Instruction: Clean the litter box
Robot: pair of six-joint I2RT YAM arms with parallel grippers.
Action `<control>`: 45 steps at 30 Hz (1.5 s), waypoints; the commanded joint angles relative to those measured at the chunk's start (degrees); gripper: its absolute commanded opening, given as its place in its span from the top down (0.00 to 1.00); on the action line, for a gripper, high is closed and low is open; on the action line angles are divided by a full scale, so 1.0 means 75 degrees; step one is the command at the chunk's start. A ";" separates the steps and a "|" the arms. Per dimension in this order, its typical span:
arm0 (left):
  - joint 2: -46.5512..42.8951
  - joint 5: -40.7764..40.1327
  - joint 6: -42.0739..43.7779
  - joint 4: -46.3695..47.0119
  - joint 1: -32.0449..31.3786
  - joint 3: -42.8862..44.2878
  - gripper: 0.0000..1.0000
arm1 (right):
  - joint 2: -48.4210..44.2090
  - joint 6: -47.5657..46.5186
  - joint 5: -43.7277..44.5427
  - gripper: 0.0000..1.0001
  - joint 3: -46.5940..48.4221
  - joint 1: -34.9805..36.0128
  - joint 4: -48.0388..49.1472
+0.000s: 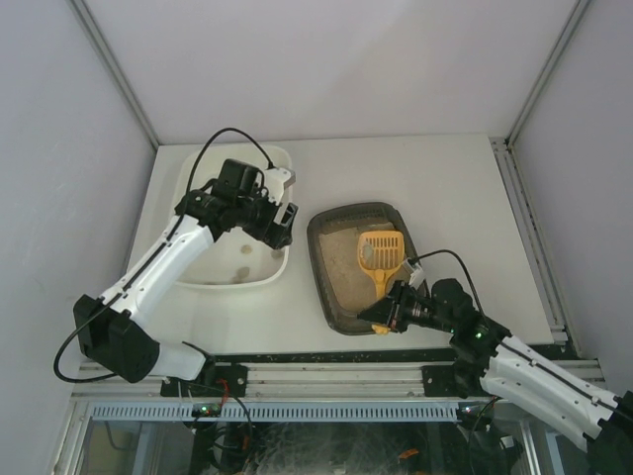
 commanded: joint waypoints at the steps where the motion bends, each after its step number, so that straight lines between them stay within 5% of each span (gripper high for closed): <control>1: -0.0223 0.0000 0.0035 0.0174 0.0044 -0.0244 0.06 | -0.0333 0.0445 0.0440 1.00 -0.0318 0.0210 0.1086; 7: -0.0311 -0.0171 -0.0030 0.0249 0.0051 -0.0332 0.00 | -0.0833 0.0430 0.0743 1.00 -0.0439 -0.0006 0.0911; 10: -0.0332 -0.0200 -0.0060 0.0279 0.0053 -0.0392 0.00 | -0.0102 0.0211 0.0499 1.00 -0.0097 0.0522 0.0947; 14: -0.0417 -0.0189 -0.0077 0.0344 0.0048 -0.0461 0.00 | -0.1131 0.0630 0.0822 1.00 -0.0633 -0.0116 0.1050; 18: -0.0450 -0.0199 -0.0079 0.0396 0.0055 -0.0553 0.00 | -0.0246 0.0233 0.0583 1.00 -0.0170 0.0455 0.0810; 22: -0.0491 -0.0175 -0.0112 0.0472 0.0046 -0.0636 0.00 | -0.0964 0.0429 0.0795 1.00 -0.0447 -0.0145 0.0915; 26: -0.0549 -0.0189 -0.0115 0.0517 0.0044 -0.0718 0.00 | -0.0080 0.0025 0.0673 1.00 0.0086 0.0465 0.0741; 45: -0.0694 -0.0471 -0.0113 0.0786 0.0295 -0.0831 0.00 | -0.0770 0.0358 0.1547 1.00 0.0021 0.0606 0.0112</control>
